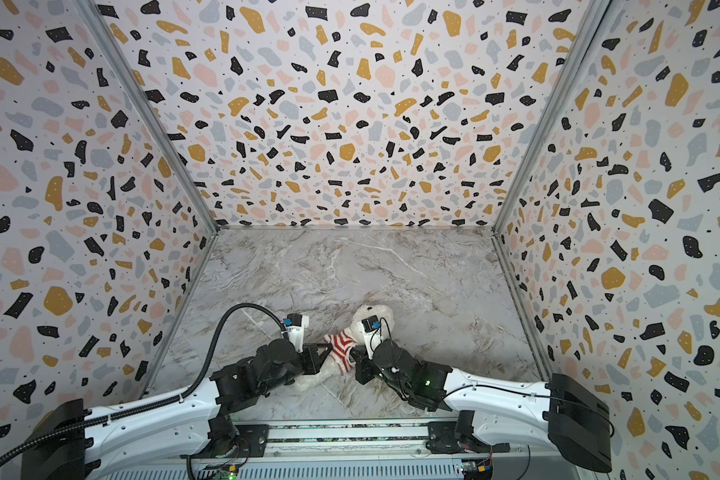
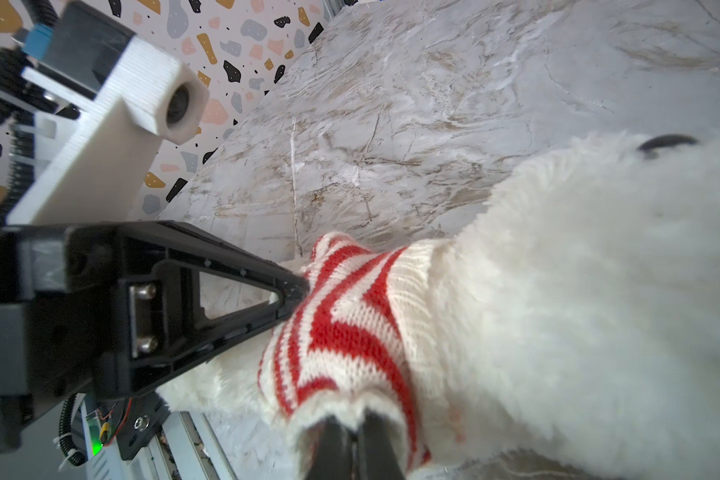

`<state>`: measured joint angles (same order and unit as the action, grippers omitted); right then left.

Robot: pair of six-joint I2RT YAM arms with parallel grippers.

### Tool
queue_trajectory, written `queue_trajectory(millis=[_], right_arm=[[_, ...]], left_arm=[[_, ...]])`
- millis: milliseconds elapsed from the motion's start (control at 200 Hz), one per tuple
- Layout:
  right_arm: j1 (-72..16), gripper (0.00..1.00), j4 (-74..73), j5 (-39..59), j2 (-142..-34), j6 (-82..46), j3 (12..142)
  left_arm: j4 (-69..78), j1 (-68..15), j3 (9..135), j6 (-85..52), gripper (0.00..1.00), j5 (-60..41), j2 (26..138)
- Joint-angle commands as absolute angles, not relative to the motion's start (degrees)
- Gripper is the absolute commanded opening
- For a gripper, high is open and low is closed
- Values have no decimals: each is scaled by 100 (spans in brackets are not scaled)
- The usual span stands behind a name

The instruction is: Dress the teddy bear

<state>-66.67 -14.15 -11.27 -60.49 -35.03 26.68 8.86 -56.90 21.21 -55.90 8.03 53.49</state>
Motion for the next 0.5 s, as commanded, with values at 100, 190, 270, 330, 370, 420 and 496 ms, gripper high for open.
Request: queue_trajectory(millis=[100,190,270,330,370,420,496], right_arm=[[-6734,0,-1780,-1214,-5772,-3315,2618],[-6735,0,-1877,-1142,-5652,-3203,2526],[-6741,0,-1811,-1092,-5578,-3073,2538],[-6744,0,-1833,-1072,-5484,-3000,2498],[-6747,0,-1871,-1068,-5418,-2968,2456],[-6746,0,-1847,-1088,-5388,-2938,2450],[-6745,0,-1784,-1124,-5370,-2931,2471]], left_arm=[[660,-5561,1986,-5355,8,1010,5390],[607,-5495,1959,-5322,7,1002,5361],[569,-5443,1936,-5295,7,993,5310],[563,-5398,1924,-5272,8,984,5269],[549,-5369,1923,-5252,10,980,5250],[547,-5347,1920,-5219,11,976,5239],[523,-5326,1940,-5162,11,975,5218]])
